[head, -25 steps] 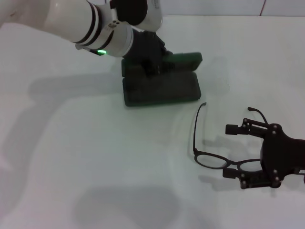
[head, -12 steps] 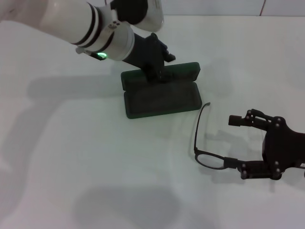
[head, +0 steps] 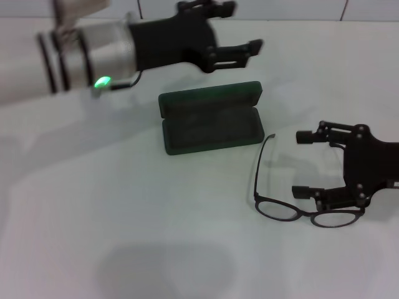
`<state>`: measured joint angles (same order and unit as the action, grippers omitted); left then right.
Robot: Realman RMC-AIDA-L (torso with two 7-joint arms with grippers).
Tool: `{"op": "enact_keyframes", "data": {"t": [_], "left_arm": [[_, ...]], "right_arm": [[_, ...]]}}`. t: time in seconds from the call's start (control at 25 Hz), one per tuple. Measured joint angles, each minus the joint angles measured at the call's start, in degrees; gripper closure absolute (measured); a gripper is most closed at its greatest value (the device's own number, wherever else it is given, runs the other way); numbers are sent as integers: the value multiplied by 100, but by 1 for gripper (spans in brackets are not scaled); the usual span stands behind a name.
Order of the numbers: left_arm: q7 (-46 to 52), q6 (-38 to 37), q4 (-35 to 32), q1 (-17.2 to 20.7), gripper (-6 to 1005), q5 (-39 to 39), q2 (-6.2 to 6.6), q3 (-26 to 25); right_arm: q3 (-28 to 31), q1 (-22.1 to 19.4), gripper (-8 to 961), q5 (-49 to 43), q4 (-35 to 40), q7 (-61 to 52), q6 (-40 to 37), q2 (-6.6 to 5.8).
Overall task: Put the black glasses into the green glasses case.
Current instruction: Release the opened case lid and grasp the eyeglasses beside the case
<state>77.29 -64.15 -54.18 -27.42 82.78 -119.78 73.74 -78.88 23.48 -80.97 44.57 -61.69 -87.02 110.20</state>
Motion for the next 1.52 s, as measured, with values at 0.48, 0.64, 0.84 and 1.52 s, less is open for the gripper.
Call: {"op": "enact_keyframes", "data": {"t": [0.48,0.64,0.84,1.52], "left_arm": [[-1105,-575,1540,488,106,-1723,28,-43],[-1207,-601,1631,468,106,-1741,28,-50],[-1245,-605,1726,411,106,-1735,32,-116],[-1327,-604,1871,331,105,-1692,38,-106]], "right_arm": [[-85,47,138,-4126,3543,-3466,-281,536],[-784,334,161,-4729,3549,-4032,-78,555],[-1212,483,190,-4962,3530,-4325,32,568],[-1827,635,508,-5220,3230,-4483,408,580]]}}
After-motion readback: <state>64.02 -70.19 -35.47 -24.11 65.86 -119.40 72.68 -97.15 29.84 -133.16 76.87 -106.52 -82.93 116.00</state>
